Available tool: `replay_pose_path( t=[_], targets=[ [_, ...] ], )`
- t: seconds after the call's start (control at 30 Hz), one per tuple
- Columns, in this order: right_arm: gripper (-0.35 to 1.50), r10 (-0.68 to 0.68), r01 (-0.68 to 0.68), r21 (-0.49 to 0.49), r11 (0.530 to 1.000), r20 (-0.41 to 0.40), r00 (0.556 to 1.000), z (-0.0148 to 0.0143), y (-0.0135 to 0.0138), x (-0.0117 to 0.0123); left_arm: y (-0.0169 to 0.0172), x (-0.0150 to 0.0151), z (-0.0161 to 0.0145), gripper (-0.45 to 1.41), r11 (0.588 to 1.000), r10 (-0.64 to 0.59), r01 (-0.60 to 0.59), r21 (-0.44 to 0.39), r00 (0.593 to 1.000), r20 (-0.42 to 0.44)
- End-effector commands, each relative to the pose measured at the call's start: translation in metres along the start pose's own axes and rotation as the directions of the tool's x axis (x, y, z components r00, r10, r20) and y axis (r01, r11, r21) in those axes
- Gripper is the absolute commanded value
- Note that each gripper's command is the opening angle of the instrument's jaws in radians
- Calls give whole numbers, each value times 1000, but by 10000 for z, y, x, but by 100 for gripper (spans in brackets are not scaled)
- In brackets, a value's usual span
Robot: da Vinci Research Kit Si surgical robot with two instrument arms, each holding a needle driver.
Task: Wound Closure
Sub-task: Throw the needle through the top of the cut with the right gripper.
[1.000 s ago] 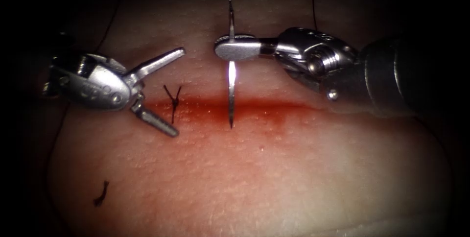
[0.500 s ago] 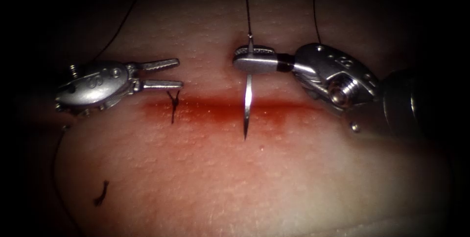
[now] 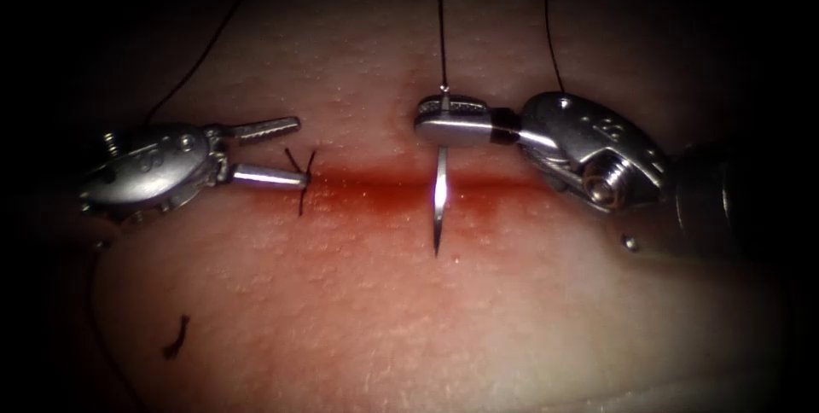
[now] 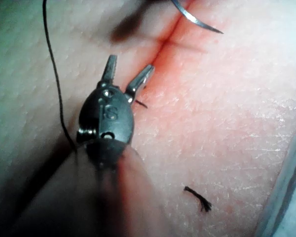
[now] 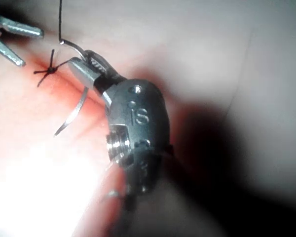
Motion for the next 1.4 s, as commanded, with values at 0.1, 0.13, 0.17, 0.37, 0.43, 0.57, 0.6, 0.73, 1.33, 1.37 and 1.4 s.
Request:
replay_pose_path(
  t=[0.1, 0.13, 0.17, 0.37, 0.43, 0.57, 0.6, 0.73, 1.33, 1.37, 1.4],
  targets=[
    [-35, -44, 44, -3, 999, -4, 999, 10, 3, -6, 0, -5, 14, -10, 1000, 27, -27, 6, 1000, -1],
    [-35, -67, 67, -4, 998, -5, 998, 11, 4, -6, 1, -6, 17, -18, 999, 40, -40, 8, 999, 2],
    [-35, -108, 108, -6, 994, -6, 994, 14, 6, -5, 4, -8, 24, -35, 998, 56, -56, 11, 998, 11],
    [-35, -213, 212, -7, 977, -8, 977, 25, 18, 4, 15, -24, 46, -37, 993, 106, -113, 44, 986, 132],
    [-35, -240, 240, -4, 971, -11, 971, 28, 21, 5, 16, -29, 49, -33, 990, 117, -128, 55, 979, 169],
    [-35, -295, 295, -2, 955, -18, 955, 35, 27, 8, 19, -38, 55, -25, 987, 126, -146, 72, 965, 229],
    [-35, -312, 312, -1, 950, -21, 950, 38, 29, 8, 19, -40, 56, -25, 986, 126, -147, 73, 962, 243],
    [-35, -353, 353, 5, 935, -32, 935, 52, 34, 6, 22, -42, 57, -23, 985, 127, -155, 80, 953, 276],
    [-35, -548, 550, 57, 834, -42, 835, 104, 23, -22, 37, -56, 70, -6, 982, 140, -175, 67, 922, 361],
    [-35, -552, 554, 57, 831, -43, 832, 106, 23, -22, 37, -56, 70, -6, 982, 139, -175, 67, 922, 361],
    [-35, -557, 559, 56, 827, -44, 829, 106, 22, -22, 37, -56, 70, -6, 982, 139, -175, 68, 922, 362]
  ],
)
